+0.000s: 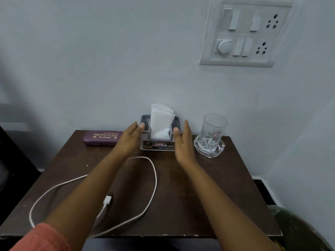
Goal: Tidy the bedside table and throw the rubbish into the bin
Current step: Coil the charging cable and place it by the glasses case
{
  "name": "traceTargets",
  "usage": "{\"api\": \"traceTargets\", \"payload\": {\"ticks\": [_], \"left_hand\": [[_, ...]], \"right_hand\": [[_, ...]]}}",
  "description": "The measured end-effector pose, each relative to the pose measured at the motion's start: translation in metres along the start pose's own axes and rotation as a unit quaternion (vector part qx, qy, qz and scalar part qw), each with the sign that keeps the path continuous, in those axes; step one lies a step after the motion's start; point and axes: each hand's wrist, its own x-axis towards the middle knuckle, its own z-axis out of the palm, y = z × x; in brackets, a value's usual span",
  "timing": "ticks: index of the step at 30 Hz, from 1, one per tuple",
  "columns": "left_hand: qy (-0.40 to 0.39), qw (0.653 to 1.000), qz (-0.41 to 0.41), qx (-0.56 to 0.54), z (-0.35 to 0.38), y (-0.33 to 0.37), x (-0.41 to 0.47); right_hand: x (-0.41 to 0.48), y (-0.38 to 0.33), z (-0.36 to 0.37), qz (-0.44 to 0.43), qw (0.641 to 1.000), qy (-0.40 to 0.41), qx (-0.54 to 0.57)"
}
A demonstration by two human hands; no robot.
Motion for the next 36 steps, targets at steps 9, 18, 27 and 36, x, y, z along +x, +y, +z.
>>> {"api": "traceTargets", "payload": {"ticks": [9, 18, 27, 36], "left_hand": [[0.199, 0.961, 0.116, 0.150, -0.117, -0.038, -0.141], [0.209, 0.915, 0.106, 0.327, -0.099, -0.079, -0.185], [0.179, 0.926, 0.078, 0.323, -0.089, -0.084, -0.122], [0.179, 0.918, 0.102, 0.339, -0.091, -0.087, -0.108]], "right_hand": [[-0.150, 0.005, -0.007, -0.099, 0.995, 0.008, 0.030], [-0.186, -0.011, 0.066, -0.209, 0.949, -0.158, -0.176], [-0.151, -0.019, 0.122, -0.208, 0.918, -0.255, -0.222], [-0.157, -0.003, 0.062, -0.232, 0.883, -0.368, -0.174]]}}
